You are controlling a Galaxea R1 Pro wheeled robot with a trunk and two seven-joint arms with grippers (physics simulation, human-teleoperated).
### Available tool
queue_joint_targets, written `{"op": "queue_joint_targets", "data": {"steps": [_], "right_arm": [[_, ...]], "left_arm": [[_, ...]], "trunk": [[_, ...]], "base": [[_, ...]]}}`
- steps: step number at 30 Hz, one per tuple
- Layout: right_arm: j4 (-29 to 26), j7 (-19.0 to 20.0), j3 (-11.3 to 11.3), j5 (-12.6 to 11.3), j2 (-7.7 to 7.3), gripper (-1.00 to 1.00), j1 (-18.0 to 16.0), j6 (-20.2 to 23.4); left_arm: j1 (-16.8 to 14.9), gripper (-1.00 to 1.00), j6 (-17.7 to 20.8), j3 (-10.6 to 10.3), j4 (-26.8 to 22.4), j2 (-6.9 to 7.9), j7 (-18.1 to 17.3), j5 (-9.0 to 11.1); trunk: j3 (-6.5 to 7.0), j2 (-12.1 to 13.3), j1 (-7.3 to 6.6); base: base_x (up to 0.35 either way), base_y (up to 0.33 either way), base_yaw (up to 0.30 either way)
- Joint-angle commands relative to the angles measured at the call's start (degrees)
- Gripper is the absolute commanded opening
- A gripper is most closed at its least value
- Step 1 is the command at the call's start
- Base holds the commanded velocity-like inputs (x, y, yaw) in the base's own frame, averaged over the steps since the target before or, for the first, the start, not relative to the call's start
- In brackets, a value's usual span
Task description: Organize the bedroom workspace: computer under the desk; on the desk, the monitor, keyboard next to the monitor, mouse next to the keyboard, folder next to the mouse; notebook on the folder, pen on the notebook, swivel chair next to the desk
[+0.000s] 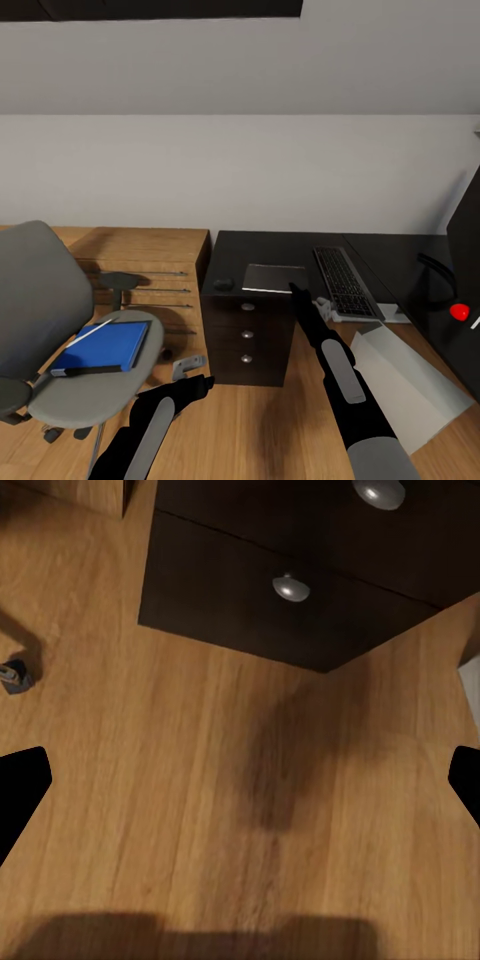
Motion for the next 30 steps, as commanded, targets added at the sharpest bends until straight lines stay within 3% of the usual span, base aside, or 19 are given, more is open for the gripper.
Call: {"op": "queue_joint_targets", "data": {"steps": [1,12,18,30], "right_arm": [[-0.02,0.14,-0.06,-0.55,0.02,-1.0,-0.03,0.22],[-0.02,0.15,-0.06,-0.55,-0.06,-1.0,-0.03,0.23],[0.99,0.26,0.17,1.02,0.37,-1.0,0.01,-1.71],[0.45,0.31,-0.13,-0.83,0.14,-1.0,0.06,0.18]], "left_arm": [[-0.03,1.0,0.11,-0.05,-0.06,0.0,0.56,0.6],[-0.03,1.0,0.14,-0.06,-0.05,0.0,0.55,0.6],[-0.04,1.0,0.11,-0.27,0.36,-0.27,0.38,0.62],[-0.05,1.0,0.03,-0.1,0.73,-0.61,0.63,0.58]], "trunk": [[-0.24,-0.44,0.22],[-2.21,-4.86,2.64],[-2.21,-4.84,2.63],[-2.21,-4.84,2.63]], "base": [[0.0,0.0,0.0],[0.0,0.0,0.0],[0.0,0.0,0.0],[0.0,0.0,0.0]]}}
